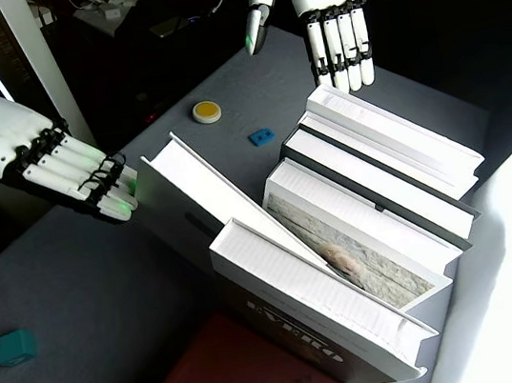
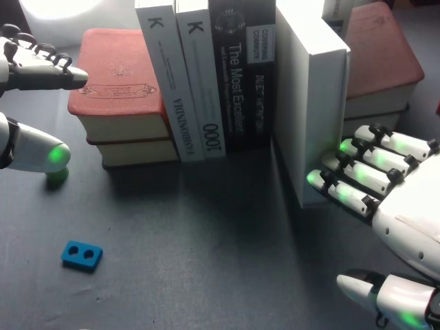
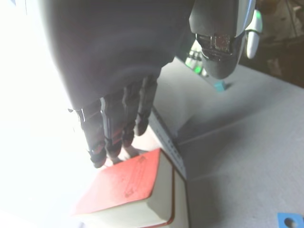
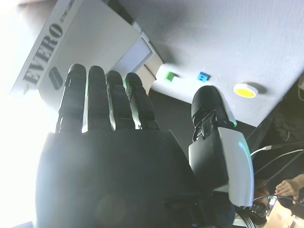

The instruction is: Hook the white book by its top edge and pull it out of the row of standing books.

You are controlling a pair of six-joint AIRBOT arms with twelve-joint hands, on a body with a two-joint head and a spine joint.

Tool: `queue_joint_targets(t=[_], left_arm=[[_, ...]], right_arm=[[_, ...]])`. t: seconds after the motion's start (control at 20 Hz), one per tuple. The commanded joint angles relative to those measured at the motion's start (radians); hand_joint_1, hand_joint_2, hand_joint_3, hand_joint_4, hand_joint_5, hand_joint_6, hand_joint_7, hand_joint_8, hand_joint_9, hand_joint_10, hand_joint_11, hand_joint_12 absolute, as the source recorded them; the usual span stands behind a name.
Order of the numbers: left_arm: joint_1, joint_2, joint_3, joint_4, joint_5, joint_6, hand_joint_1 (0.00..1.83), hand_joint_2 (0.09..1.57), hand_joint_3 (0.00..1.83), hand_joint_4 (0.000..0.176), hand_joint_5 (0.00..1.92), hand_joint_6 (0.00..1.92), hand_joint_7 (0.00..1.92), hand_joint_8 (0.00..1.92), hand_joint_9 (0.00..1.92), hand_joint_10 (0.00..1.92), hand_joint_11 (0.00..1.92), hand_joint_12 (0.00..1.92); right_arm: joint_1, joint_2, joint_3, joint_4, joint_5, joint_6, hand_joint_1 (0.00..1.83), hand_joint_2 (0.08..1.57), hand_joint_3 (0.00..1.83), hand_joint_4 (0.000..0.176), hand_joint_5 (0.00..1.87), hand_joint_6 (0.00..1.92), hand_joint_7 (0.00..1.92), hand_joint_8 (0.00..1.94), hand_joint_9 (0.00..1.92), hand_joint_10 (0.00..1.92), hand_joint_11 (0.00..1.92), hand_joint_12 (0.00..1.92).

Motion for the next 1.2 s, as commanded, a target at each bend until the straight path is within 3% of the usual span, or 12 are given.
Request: queue_joint_targets(t=[0.0, 0.85, 1.15], left_arm=[[-0.016, 0.003, -0.002, 0.009, 0.09, 0.006, 0.0, 1.19, 0.0, 0.0, 0.03, 0.01, 0.03, 0.01, 0.01, 0.0, 0.0, 0.0], [-0.021, 0.004, -0.004, 0.009, 0.089, 0.006, 0.0, 1.18, 0.0, 0.0, 0.0, 0.0, 0.01, 0.0, 0.0, 0.0, 0.0, 0.0], [-0.033, 0.006, -0.002, 0.009, 0.078, 0.007, 0.0, 1.18, 0.0, 0.0, 0.0, 0.0, 0.0, 0.0, 0.0, 0.0, 0.0, 0.0]], right_arm=[[0.003, 0.004, 0.005, -0.043, 0.057, -0.006, 0.0, 1.28, 0.0, 0.0, 0.05, 0.01, 0.02, 0.01, 0.0, 0.0, 0.0, 0.0], [0.001, -0.049, 0.108, 0.031, -0.032, -0.017, 0.0, 1.28, 0.0, 0.0, 0.06, 0.01, 0.05, 0.01, 0.03, 0.01, 0.0, 0.0], [-0.003, -0.044, 0.075, 0.038, -0.045, -0.03, 0.0, 1.28, 0.0, 0.0, 0.1, 0.02, 0.09, 0.02, 0.07, 0.02, 0.02, 0.01]])
